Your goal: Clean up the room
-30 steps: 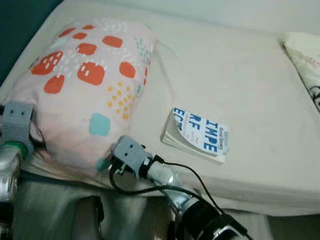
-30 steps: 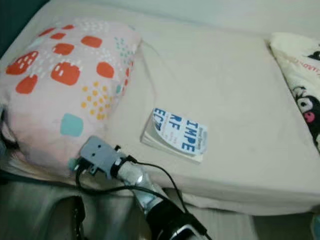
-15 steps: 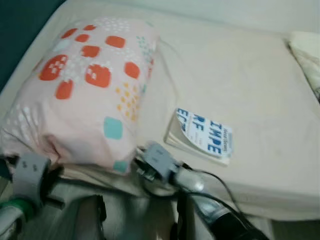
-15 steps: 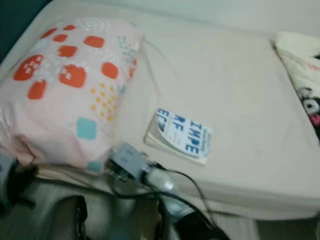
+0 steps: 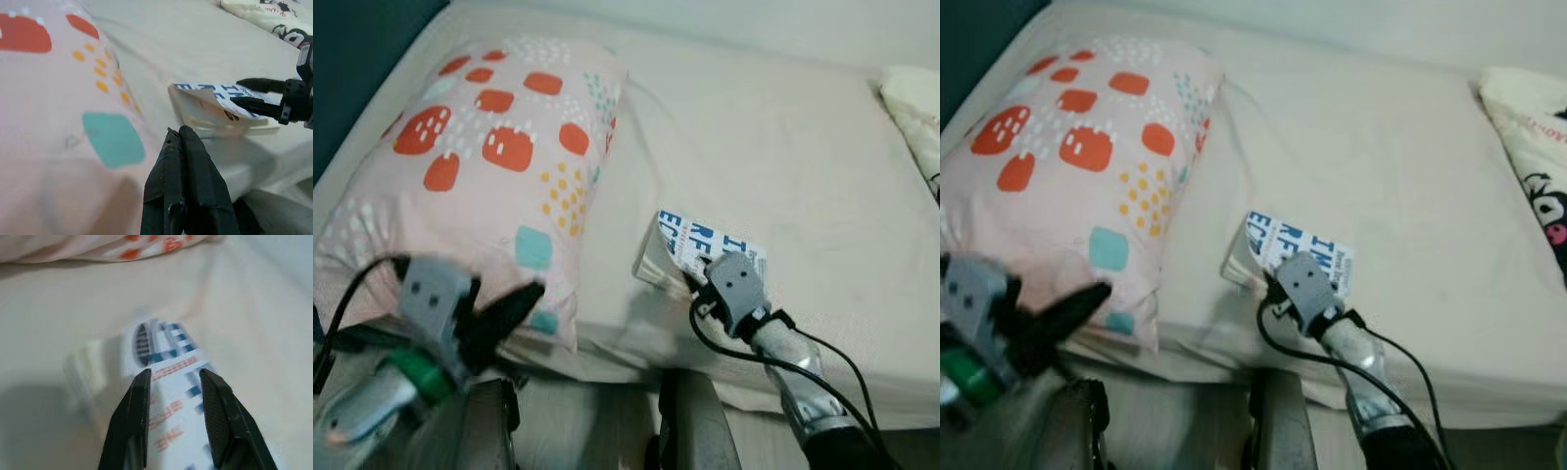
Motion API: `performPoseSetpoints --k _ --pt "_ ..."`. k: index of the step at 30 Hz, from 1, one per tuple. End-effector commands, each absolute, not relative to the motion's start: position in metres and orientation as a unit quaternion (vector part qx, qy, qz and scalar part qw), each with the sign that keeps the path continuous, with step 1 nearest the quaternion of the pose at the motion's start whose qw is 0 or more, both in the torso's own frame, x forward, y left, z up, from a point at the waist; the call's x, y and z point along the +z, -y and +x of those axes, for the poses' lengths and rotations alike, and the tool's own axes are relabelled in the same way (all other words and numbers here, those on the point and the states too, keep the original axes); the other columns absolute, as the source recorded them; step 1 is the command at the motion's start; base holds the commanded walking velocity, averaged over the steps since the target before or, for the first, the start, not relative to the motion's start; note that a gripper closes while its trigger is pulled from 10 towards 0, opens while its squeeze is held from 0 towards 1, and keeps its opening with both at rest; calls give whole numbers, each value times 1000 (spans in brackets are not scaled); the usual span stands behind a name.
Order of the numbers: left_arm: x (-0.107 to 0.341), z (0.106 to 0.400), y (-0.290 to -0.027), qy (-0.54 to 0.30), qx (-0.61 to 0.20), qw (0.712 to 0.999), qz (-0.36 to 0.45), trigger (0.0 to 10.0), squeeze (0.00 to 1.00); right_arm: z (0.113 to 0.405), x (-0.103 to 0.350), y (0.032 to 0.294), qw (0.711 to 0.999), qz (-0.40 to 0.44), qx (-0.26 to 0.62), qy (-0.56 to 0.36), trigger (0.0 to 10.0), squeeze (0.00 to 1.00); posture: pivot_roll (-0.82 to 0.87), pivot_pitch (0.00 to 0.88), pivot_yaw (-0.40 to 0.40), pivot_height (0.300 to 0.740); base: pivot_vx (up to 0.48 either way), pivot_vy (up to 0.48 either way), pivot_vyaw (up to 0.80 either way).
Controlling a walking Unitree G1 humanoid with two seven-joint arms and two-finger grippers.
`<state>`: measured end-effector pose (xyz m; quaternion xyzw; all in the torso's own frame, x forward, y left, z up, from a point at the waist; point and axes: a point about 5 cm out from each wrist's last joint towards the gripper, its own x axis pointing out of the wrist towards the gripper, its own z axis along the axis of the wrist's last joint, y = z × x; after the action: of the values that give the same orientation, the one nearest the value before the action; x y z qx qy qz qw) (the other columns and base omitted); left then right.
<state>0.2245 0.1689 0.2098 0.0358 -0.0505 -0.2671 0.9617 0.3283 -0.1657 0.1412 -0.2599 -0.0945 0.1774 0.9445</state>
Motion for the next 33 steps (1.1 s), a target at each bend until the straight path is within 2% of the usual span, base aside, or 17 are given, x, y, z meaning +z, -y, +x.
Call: performPoseSetpoints --k 1,4,10,16,17,23,33 --pt "201 225 -172 24 -257 966 35 10000 0 325 135 166 940 -279 177 90 10000 1000 145 208 -43 546 0 0 0" --pt "220 259 -184 63 -181 981 42 10000 0 316 120 161 888 -401 211 76 10000 1000 142 197 -40 546 0 0 0" --pt "229 277 -200 79 -116 989 44 10000 0 307 98 164 879 -416 229 39 10000 1000 130 195 -37 546 0 0 0" --pt "239 285 -205 91 -91 991 36 10000 0 311 75 172 864 -471 176 4 10000 1000 126 195 -33 546 0 0 0" --pt "240 287 -205 92 -88 991 35 10000 0 314 73 173 862 -481 156 4 10000 0 125 200 -25 546 0 0 0" --pt "239 292 -199 94 -83 992 31 10000 0 331 75 161 856 -511 74 30 10000 0 139 209 -15 546 0 0 0" --pt "242 291 -203 94 -71 993 30 10000 0 333 60 141 837 -539 94 10 10000 0 171 222 -14 546 0 0 0"
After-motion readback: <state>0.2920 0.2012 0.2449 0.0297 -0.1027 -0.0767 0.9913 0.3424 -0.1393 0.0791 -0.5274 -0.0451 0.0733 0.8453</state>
